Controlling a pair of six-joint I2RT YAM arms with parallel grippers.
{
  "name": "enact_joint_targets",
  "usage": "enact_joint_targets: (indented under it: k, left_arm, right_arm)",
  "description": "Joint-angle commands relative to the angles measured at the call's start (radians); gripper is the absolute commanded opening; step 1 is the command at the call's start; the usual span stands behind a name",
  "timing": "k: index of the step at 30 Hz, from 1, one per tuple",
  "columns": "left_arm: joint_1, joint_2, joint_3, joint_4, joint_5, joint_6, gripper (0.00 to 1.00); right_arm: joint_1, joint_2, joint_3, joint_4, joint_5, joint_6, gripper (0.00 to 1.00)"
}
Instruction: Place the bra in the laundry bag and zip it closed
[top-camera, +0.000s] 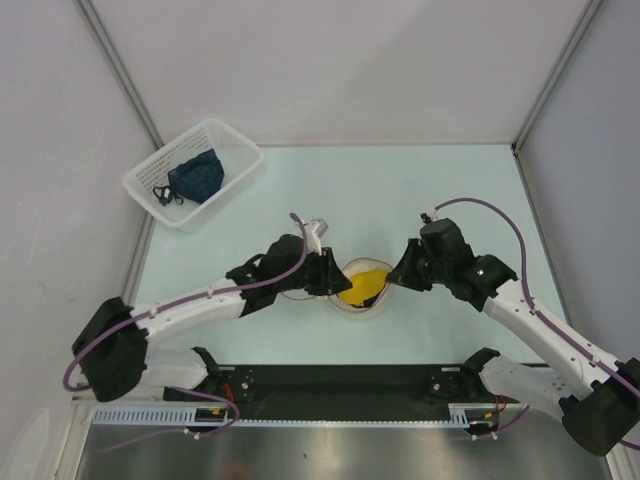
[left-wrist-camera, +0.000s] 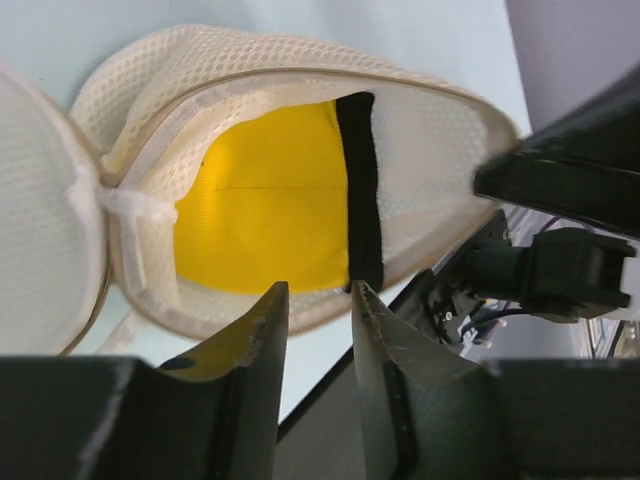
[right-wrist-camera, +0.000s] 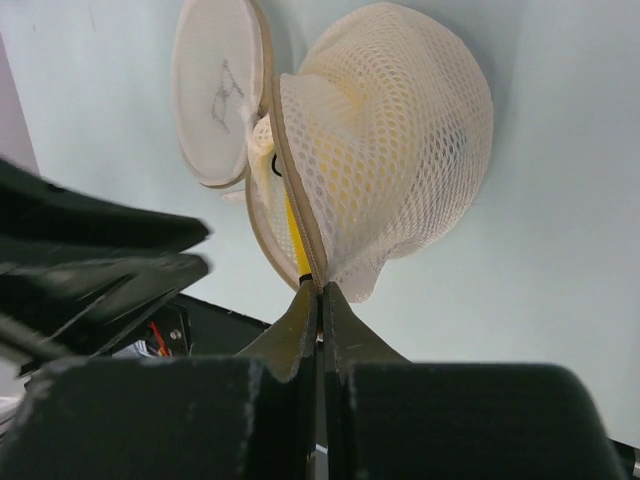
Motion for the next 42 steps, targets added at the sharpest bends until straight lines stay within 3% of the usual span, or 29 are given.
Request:
enact_joint_targets:
  k: [1, 4, 8, 10, 13, 16, 19, 22, 27, 32, 37, 42]
  left_arm:
    - [-0.030, 0.181, 0.103, 0.165, 0.093, -0.007, 0.33]
    - [-0.077, 0.320, 0.137, 0.230, 0.140, -0.026, 0.26]
    - [-0.121, 0.436, 0.074, 0.348, 0.151, -0.066, 0.20]
    - [-0.121, 0.442, 0.047, 0.367, 0.140, -0.060, 0.18]
    - [-0.121, 0.346, 0.033, 0.256, 0.062, 0.008, 0.19]
    - [-0.121, 0.202, 0.078, 0.079, -0.048, 0.088, 0.33]
    - [-0.119, 0.067, 0.112, -0.112, -0.156, 0.138, 0.59]
    - [-0.099, -0.061, 0.074, -0.267, -0.251, 0.071, 0.72]
    - [-0.016, -0.237, -0.067, -0.399, -0.265, -0.163, 0.79]
    - [0.092, -0.355, -0.234, -0.396, -0.194, -0.397, 0.88]
    - [0.177, -0.339, -0.299, -0.300, -0.179, -0.518, 0.88]
    - [0.209, -0.202, -0.291, -0.207, -0.137, -0.567, 0.87]
  right_arm:
    - [-0.003, -0.040, 0.037, 0.018, -0.028, 0.001, 0.00]
    - [-0.005, -0.041, 0.081, -0.005, -0.018, -0.002, 0.00]
    - [-0.012, -0.038, 0.120, -0.021, -0.017, -0.008, 0.00]
    - [-0.020, -0.038, 0.126, -0.025, -0.021, -0.011, 0.00]
    - [-0.034, -0.038, 0.114, -0.030, -0.024, -0.024, 0.00]
    - [-0.038, -0.038, 0.088, -0.030, -0.026, -0.028, 0.00]
    - [-0.041, -0.038, 0.066, -0.022, -0.034, -0.030, 0.00]
    - [-0.045, -0.040, 0.063, -0.022, -0.031, -0.039, 0.00]
    - [-0.049, -0.029, 0.069, -0.017, -0.043, -0.051, 0.00]
    - [-0.049, -0.027, 0.065, -0.010, -0.052, -0.056, 0.00]
    - [-0.051, -0.029, 0.051, -0.001, -0.057, -0.057, 0.00]
    - [-0.051, -0.038, 0.029, 0.012, -0.067, -0.048, 0.00]
